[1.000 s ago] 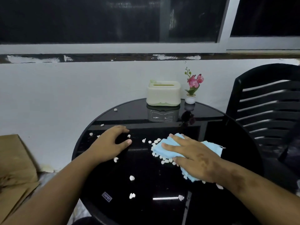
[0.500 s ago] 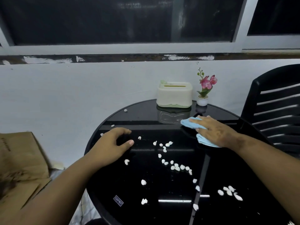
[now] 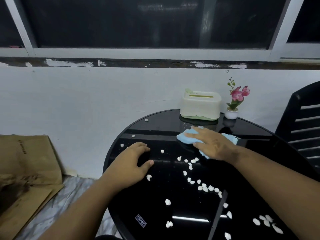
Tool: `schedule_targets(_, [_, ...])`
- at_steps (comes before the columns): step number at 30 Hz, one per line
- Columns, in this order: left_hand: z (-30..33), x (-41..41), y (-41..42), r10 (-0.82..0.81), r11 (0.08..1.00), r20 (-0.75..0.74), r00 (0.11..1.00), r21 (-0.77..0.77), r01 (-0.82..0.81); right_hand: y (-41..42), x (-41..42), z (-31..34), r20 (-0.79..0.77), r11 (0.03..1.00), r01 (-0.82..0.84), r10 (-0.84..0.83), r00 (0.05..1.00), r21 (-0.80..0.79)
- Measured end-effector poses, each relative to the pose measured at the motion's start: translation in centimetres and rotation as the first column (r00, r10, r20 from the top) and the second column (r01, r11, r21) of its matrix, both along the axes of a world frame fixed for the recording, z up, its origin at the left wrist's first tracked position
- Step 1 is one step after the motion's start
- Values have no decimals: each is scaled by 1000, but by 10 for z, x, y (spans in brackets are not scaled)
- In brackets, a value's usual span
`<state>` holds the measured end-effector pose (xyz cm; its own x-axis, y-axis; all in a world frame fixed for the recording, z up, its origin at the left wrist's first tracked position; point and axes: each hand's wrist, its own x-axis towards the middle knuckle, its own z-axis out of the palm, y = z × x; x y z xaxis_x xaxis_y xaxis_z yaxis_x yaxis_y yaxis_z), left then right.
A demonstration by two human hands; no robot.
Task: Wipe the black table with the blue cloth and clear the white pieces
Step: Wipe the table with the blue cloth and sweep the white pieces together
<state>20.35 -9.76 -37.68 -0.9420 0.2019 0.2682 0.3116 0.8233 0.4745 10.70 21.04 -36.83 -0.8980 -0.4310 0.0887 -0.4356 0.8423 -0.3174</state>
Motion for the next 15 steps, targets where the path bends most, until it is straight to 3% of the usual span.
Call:
schedule_targets(10, [5,7,0,14,998,27,1000,59,-16,-19,102,0,67,963,-268,269,961,-29])
schedule_targets(15, [8,15,-10,18,998,10,1000,64,-19,-16,93,-3,100,925,-376,380,920,-56])
